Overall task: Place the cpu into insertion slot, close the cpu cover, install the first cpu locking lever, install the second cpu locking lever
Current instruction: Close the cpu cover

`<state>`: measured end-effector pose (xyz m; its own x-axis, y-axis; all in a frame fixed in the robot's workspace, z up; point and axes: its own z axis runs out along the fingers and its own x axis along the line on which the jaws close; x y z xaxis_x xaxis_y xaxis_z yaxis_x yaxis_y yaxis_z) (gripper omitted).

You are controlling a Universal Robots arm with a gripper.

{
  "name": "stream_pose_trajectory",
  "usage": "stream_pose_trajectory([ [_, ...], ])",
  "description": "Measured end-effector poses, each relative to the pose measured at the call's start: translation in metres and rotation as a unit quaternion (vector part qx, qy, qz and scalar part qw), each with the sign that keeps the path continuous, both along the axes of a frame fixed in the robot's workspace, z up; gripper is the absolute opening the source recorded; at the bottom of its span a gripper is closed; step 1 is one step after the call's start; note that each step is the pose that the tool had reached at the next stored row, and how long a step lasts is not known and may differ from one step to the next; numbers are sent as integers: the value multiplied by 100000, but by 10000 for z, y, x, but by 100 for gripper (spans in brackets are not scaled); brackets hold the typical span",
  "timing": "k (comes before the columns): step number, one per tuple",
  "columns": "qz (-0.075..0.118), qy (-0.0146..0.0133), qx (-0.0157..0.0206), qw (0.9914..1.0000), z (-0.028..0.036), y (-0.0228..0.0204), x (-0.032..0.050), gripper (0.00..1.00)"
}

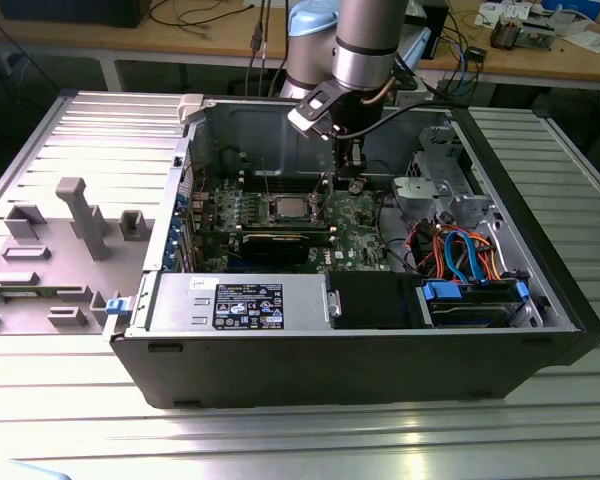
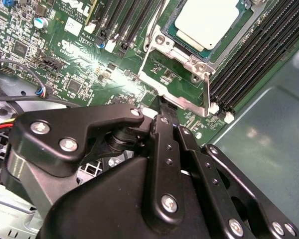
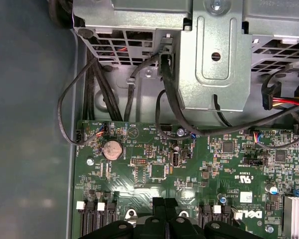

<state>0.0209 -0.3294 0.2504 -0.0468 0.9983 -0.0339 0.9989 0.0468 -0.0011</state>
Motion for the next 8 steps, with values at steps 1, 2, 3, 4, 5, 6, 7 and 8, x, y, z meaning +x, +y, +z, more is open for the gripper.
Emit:
stream_pose_trajectory([
  [1,12,-2,0,100000,0,0,-3,11],
  [2,9,-3,2,100000,0,0,-6,11],
  [3,9,-2,2,100000,0,0,-8,11],
  [4,15,1,1,100000,0,0,-12,11],
  [5,12,0,2,100000,0,0,-15,11],
  [6,11,1,1,100000,0,0,-19,11],
  [7,11,0,1,100000,0,0,-21,11],
  [8,15,-1,3,100000,0,0,-22,11],
])
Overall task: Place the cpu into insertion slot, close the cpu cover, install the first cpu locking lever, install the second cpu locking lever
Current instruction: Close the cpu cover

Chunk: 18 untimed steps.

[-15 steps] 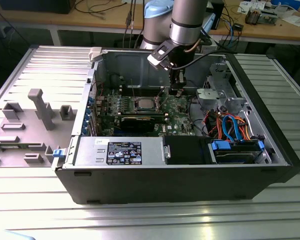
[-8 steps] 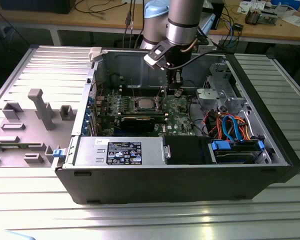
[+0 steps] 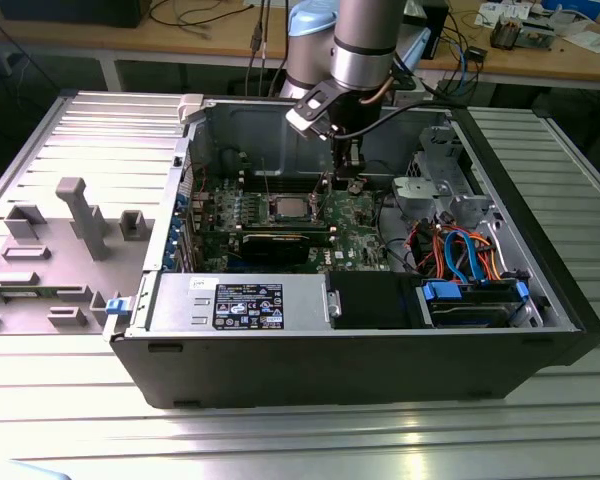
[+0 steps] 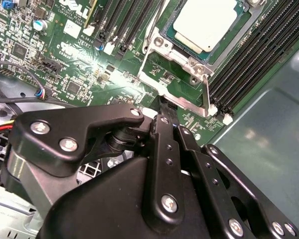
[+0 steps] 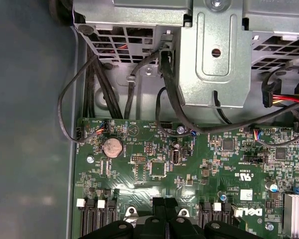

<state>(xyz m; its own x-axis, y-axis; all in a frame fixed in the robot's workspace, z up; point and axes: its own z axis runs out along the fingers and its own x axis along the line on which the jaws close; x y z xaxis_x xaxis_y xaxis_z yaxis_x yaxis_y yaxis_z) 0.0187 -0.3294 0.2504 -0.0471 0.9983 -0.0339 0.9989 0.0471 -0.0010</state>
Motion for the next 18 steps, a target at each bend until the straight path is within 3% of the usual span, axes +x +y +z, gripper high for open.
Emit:
stream_pose_trajectory([
  [18,-3,0,-1,100000,0,0,-59,11],
])
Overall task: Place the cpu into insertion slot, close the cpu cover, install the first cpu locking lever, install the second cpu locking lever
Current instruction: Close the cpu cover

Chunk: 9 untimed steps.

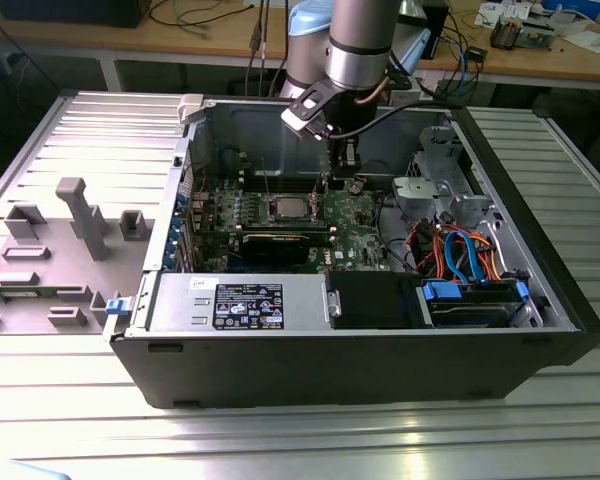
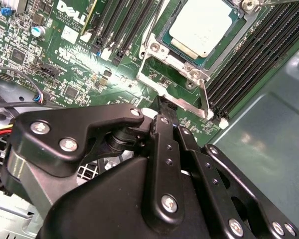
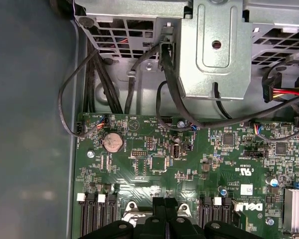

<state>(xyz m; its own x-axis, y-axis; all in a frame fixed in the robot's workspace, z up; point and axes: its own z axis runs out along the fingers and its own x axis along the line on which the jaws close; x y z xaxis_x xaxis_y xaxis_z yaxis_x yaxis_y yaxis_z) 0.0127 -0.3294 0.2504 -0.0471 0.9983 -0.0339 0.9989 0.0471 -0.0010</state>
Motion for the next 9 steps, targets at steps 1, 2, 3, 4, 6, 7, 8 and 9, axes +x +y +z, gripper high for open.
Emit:
stream_pose_trajectory([
  [1,-1,-1,-2,100000,0,0,-6,11],
  [2,-1,1,-2,100000,0,0,-9,11],
  [3,-3,0,-2,100000,0,0,-13,11],
  [4,4,1,-2,100000,0,0,-16,11],
  [6,5,-3,-4,100000,0,0,-20,11],
  [7,5,1,-1,100000,0,0,-21,11],
  [8,9,0,-1,100000,0,0,-21,11],
  [9,7,2,-3,100000,0,0,-22,11],
])
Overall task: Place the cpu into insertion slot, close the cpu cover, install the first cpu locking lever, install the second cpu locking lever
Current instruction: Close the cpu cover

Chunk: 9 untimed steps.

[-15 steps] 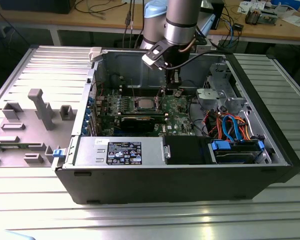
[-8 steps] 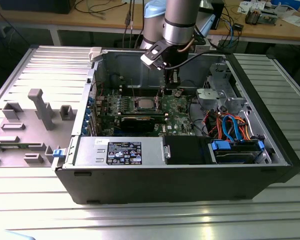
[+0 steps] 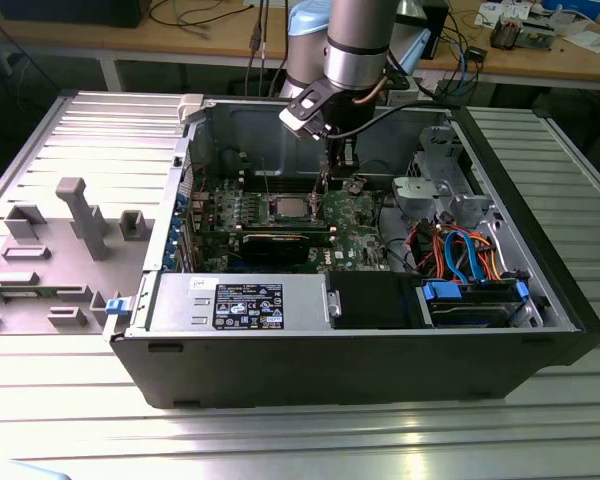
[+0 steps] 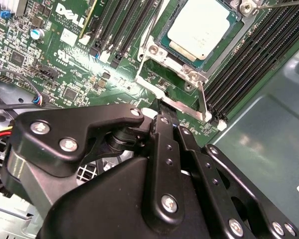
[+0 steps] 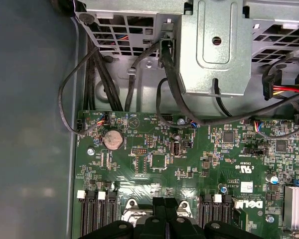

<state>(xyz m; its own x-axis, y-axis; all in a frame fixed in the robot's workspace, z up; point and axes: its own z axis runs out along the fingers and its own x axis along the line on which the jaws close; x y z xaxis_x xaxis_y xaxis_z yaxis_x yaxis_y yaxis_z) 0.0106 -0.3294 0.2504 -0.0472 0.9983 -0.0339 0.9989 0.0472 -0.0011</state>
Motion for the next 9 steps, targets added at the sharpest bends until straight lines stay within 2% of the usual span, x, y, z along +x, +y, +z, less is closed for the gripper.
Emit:
stream_pose_trajectory([
  [9,-9,-3,2,100000,0,0,-4,11],
])
